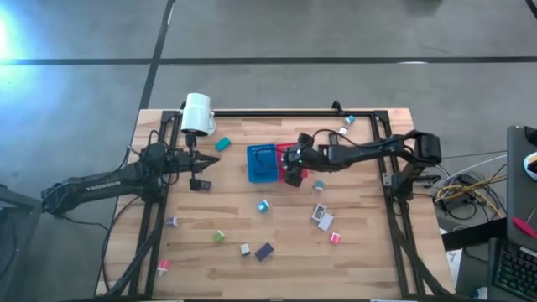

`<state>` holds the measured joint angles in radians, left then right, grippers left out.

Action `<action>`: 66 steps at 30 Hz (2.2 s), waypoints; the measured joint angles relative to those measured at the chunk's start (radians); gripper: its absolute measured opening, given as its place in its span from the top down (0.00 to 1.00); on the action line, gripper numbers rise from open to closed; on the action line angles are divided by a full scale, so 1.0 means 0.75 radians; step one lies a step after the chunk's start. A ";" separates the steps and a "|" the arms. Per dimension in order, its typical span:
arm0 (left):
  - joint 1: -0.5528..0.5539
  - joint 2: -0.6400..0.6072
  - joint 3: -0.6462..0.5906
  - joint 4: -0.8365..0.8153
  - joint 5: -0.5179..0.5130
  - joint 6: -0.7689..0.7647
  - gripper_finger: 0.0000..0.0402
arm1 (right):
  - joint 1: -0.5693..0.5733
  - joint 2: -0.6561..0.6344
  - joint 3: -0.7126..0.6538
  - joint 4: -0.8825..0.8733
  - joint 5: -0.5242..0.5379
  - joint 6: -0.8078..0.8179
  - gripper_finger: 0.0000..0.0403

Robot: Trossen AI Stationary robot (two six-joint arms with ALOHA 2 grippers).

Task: Pick & Place Office items
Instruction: Put the white charger adapter into the red bin, then put the blue digital clock into the blue bin

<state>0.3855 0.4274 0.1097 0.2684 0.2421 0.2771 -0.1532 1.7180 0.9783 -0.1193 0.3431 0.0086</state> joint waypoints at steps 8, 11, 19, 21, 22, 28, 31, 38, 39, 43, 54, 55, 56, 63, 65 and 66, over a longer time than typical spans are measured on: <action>0.000 0.001 0.000 0.000 0.001 0.000 0.98 | -0.004 0.019 0.004 -0.045 -0.101 0.022 0.58; 0.000 0.001 0.000 0.000 0.001 0.000 0.98 | -0.005 0.020 0.001 -0.058 -0.122 0.019 0.58; 0.000 0.001 0.000 0.000 0.001 0.000 0.97 | -0.012 0.027 -0.001 -0.087 -0.216 0.013 0.57; 0.000 0.001 0.000 0.000 0.001 0.000 0.97 | -0.012 0.027 -0.001 -0.085 -0.216 0.011 0.57; 0.000 0.001 0.000 0.000 0.000 0.000 0.98 | -0.012 0.027 -0.001 -0.086 -0.216 0.017 0.56; 0.000 0.001 0.000 0.000 -0.002 0.000 0.98 | -0.012 0.027 -0.004 -0.085 -0.215 0.040 0.45; 0.000 0.001 0.000 0.000 -0.002 0.000 0.97 | -0.014 0.027 -0.004 -0.084 -0.215 0.041 0.42; 0.000 0.001 0.000 0.000 -0.002 -0.001 0.98 | -0.015 -0.037 -0.006 -0.086 -0.204 0.019 0.42; 0.000 0.001 0.000 0.000 -0.002 -0.003 0.98 | -0.014 -0.063 -0.006 -0.085 -0.189 0.020 0.43; 0.000 0.001 0.000 0.001 -0.002 -0.023 0.98 | 0.015 -0.201 -0.052 -0.018 -0.174 0.014 0.47; 0.001 0.001 0.000 0.010 0.001 -0.056 0.98 | 0.153 -0.825 -0.635 0.853 -0.193 -0.131 0.57; 0.000 0.001 0.000 0.010 0.001 -0.056 0.98 | 0.152 -0.884 -0.690 0.910 -0.191 -0.114 0.58; 0.000 0.001 0.000 0.011 0.001 -0.056 0.98 | 0.152 -0.940 -0.738 0.944 -0.190 -0.098 0.60; 0.001 0.001 0.000 0.011 0.001 -0.056 0.98 | 0.140 -1.286 -1.033 1.150 -0.325 -0.134 0.82; 0.001 0.001 0.000 0.010 0.001 -0.056 0.99 | 0.128 -1.351 -1.111 1.298 -0.429 -0.128 0.89; 0.001 0.001 0.000 0.011 0.001 -0.056 0.99 | 0.121 -1.380 -1.140 1.336 -0.450 -0.118 0.92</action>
<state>0.3859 0.4282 0.1097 0.2764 0.2427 0.2352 -0.0626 0.6830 0.1237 0.8825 0.0059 -0.0797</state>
